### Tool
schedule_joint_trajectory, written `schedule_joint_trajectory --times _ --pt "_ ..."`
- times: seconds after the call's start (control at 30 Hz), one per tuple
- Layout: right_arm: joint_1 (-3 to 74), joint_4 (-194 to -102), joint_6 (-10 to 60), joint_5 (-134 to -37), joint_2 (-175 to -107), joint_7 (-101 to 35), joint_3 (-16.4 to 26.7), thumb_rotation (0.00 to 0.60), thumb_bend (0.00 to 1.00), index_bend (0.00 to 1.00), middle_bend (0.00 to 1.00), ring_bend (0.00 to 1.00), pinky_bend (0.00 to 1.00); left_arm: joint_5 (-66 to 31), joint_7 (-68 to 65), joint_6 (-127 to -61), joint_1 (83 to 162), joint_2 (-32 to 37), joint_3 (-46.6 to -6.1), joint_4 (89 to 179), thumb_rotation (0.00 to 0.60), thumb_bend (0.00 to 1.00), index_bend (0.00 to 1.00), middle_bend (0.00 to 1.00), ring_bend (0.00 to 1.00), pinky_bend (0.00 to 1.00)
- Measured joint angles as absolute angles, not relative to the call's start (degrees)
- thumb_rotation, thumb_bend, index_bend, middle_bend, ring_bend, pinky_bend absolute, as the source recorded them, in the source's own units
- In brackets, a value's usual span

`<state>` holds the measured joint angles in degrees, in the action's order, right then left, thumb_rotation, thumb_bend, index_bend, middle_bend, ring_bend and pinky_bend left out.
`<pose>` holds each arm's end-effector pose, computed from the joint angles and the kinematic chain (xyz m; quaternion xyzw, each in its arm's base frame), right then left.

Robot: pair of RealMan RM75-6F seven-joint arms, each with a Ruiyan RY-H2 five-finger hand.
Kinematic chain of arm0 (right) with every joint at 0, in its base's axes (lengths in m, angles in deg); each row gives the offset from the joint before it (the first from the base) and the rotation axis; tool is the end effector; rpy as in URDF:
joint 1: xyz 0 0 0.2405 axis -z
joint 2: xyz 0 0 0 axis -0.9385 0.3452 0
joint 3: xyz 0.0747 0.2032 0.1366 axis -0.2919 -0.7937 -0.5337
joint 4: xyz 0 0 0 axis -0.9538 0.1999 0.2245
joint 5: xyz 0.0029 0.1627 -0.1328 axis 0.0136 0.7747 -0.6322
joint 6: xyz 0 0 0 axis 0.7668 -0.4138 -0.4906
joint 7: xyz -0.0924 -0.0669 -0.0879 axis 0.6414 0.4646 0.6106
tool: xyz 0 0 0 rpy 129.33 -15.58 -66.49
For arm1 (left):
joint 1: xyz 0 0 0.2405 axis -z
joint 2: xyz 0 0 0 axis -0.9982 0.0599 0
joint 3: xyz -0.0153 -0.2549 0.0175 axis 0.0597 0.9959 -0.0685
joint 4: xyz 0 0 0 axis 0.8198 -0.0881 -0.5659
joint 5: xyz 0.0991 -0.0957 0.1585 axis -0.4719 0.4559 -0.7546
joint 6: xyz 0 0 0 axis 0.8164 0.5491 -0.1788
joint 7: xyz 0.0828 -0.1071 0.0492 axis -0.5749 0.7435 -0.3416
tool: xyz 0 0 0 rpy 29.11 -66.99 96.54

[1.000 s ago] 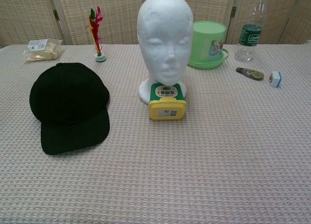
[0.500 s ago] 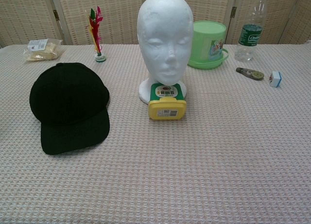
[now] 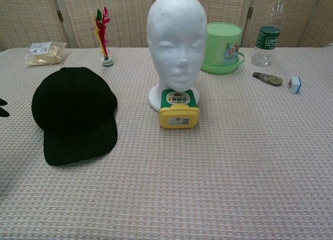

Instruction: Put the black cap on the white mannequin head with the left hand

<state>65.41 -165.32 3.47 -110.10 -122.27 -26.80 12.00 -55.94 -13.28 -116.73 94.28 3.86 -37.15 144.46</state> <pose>-0.3091 -0.1805 0.1586 0.6148 -0.3502 0.3701 0.6020 -0.2663 0.1690 0.0524 -0.6916 -0.3016 -0.4183 0.5058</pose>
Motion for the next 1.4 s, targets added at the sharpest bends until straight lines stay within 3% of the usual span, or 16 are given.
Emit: schedule_joint_trajectory --times 0.4,1.4 --pt "65.66 -165.36 2.83 -110.51 -121.62 -28.24 12.05 0.6 0.14 0.0 0.0 0.0 0.0 -50.63 -22.61 -110.96 95.97 -0.39 -35.19 150.95 0.6 0.26 0.26 0.2 0.2 0.42" --pt "65.48 -165.35 3.16 -110.31 -121.32 -29.14 12.07 0.6 0.14 0.0 0.0 0.0 0.0 -47.45 -27.1 -105.99 100.14 -7.94 -34.03 148.67 0.6 0.26 0.26 0.21 0.2 0.42"
